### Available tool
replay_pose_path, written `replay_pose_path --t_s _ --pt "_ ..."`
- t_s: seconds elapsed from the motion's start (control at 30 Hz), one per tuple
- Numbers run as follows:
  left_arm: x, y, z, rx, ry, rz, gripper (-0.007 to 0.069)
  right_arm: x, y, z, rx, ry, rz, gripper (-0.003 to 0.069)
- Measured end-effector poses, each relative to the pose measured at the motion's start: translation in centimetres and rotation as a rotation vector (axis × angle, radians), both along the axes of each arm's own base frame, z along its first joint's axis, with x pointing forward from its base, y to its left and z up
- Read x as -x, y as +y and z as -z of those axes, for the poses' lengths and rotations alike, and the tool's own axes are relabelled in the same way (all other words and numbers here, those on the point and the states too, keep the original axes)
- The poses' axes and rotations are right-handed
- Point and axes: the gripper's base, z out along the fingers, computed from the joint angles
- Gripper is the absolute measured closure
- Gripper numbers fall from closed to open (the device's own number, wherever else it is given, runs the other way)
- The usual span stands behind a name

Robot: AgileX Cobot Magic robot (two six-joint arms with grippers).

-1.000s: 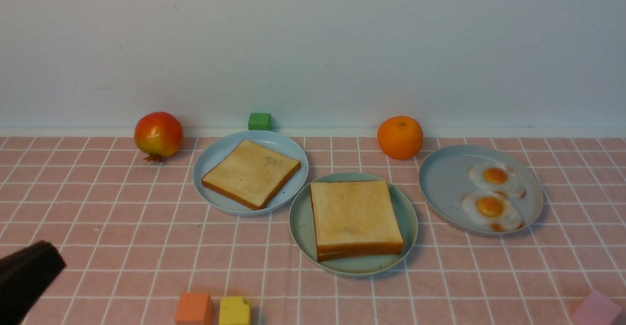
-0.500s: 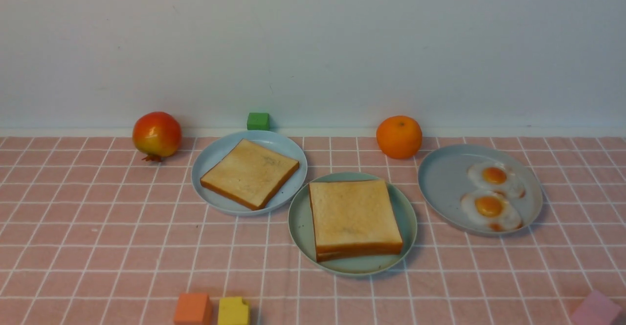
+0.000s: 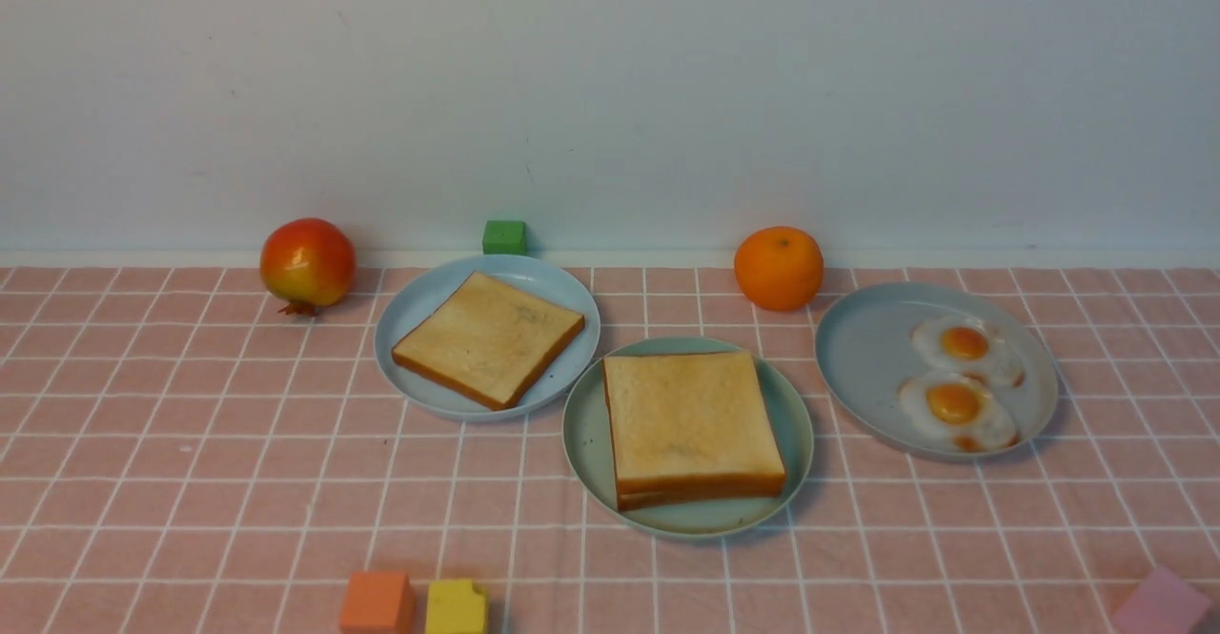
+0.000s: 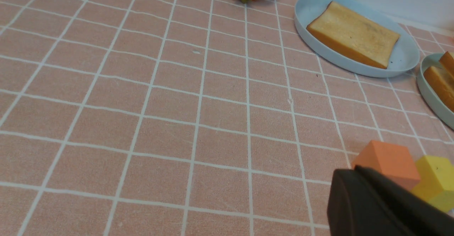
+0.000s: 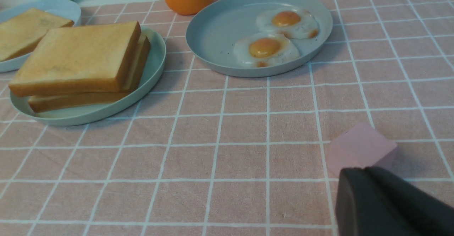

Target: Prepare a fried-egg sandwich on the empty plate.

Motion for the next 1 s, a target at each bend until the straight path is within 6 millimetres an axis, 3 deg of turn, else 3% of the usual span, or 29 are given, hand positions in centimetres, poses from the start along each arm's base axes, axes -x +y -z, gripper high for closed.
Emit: replay_pose_path --t_s 1.0 --pt "0.00 0.00 0.01 0.000 0.001 0.000 0.0612 0.00 0.00 0.00 0.001 0.000 0.000 0.0570"
